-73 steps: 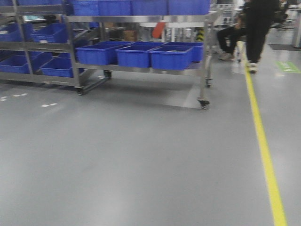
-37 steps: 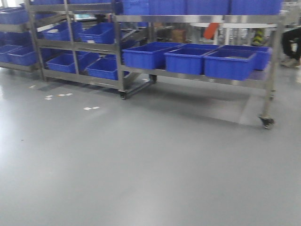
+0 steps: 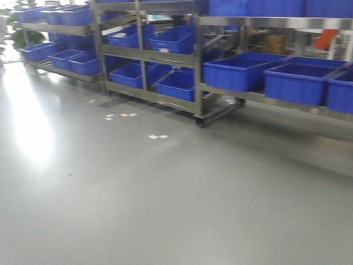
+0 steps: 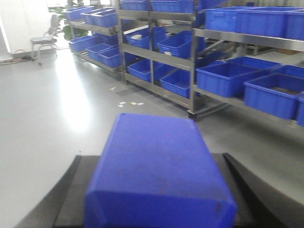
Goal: Pick and sort blue part to right shelf
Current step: 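Drive the base along the aisle to the shelf of blue bins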
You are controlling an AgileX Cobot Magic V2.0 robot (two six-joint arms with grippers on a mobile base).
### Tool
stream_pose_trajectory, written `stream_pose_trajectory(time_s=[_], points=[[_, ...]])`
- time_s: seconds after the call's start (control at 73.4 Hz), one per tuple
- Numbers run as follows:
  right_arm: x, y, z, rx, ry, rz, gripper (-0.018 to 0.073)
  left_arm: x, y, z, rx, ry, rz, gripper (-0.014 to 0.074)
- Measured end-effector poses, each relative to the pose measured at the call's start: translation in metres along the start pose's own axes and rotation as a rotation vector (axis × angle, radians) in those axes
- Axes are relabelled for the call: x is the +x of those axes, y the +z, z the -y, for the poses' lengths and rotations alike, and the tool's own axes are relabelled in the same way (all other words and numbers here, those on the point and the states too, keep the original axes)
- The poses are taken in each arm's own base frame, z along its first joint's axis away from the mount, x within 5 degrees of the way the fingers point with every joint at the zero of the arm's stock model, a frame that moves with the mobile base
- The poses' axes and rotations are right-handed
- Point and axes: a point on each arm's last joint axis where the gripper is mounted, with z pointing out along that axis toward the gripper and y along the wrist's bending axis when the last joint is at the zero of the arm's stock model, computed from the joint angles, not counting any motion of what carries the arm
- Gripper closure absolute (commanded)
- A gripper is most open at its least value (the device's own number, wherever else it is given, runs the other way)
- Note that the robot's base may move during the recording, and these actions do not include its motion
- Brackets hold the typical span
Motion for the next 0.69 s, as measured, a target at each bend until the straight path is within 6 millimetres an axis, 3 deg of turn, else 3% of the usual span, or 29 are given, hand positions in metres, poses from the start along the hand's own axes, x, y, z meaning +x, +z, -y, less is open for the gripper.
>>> stream_pose_trajectory(time_s=[0.695], points=[[0.0000,0.0000,0.0000,0.000,0.000,0.000,0.0330,-0.0002,0.0000,0.0000,0.000,0.000,0.002,0.0389]])
